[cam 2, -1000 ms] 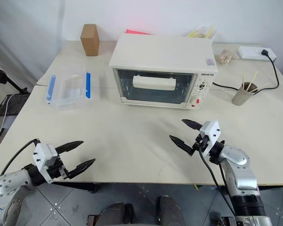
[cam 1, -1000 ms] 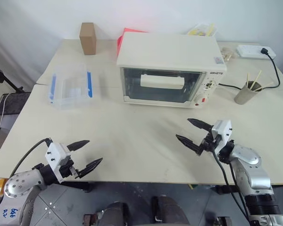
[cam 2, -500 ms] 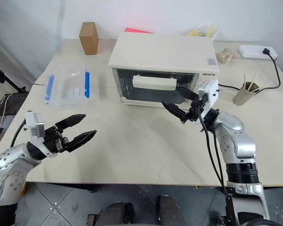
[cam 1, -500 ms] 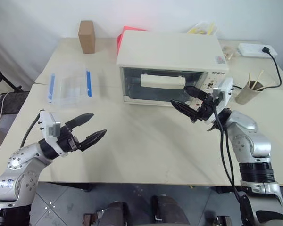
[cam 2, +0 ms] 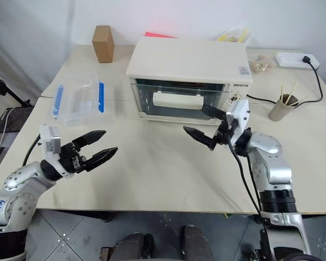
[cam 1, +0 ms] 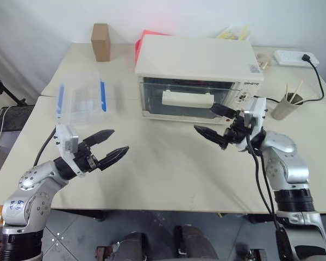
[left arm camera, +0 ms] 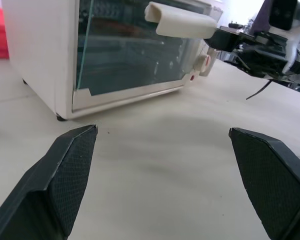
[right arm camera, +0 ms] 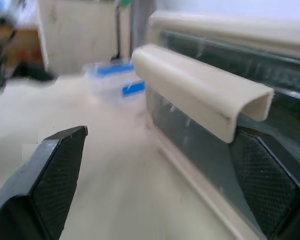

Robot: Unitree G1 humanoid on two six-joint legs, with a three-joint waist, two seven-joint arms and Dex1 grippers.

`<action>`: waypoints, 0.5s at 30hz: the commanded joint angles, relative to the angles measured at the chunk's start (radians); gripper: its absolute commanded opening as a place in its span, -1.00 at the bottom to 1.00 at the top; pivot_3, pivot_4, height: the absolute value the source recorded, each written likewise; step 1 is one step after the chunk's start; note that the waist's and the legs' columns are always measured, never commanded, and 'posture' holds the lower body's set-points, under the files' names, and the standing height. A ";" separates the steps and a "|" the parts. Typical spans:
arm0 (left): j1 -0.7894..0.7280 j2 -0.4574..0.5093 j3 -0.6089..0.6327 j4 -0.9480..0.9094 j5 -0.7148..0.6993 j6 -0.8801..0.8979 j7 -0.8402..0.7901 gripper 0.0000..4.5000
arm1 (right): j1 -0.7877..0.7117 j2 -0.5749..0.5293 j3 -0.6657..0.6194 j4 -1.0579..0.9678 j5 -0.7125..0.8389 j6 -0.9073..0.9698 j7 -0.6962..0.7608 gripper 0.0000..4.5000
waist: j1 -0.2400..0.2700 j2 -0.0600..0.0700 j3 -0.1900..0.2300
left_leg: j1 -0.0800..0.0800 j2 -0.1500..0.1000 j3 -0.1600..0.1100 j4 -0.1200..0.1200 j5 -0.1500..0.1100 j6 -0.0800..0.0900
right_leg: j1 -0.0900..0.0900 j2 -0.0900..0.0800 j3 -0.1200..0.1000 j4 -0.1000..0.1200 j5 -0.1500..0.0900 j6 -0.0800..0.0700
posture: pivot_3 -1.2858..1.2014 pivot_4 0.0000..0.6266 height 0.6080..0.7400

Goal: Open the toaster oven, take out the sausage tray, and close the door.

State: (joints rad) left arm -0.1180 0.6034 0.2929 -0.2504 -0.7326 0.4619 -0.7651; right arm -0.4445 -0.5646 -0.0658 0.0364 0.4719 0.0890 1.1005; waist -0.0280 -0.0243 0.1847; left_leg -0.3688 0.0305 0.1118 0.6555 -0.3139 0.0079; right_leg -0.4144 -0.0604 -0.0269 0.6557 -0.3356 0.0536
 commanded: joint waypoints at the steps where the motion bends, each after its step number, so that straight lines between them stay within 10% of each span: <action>1: -0.051 0.001 0.006 0.022 -0.012 0.011 -0.003 0.99 | 0.016 -0.018 0.012 -0.049 -0.022 -0.070 0.048 1.00 | 0.000 0.000 0.000 | 0.000 0.000 0.000 0.000 0.000 0.000 | 0.000 0.000 0.000 0.000 0.000 0.000 | 0.03 -0.52 1.00; 15: -0.495 -0.087 -0.104 0.424 0.145 -0.096 -0.030 -0.73 | 0.033 -0.023 0.055 0.000 -0.122 -0.246 0.103 1.00 | 0.000 0.000 0.000 | 0.000 0.000 0.000 0.004 0.001 -0.001 | 0.001 0.000 -0.002 0.002 0.000 0.000 | 0.03 -0.52 1.00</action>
State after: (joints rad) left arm -0.5913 0.5157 0.1979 0.1629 -0.6151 0.4050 -0.7785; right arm -0.4029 -0.5830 -0.0161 0.0535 0.3485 -0.1304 1.1886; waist -0.0282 -0.0244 0.1848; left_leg -0.3696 0.0306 0.1116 0.6606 -0.3133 0.0071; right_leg -0.4140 -0.0598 -0.0287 0.6580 -0.3356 0.0536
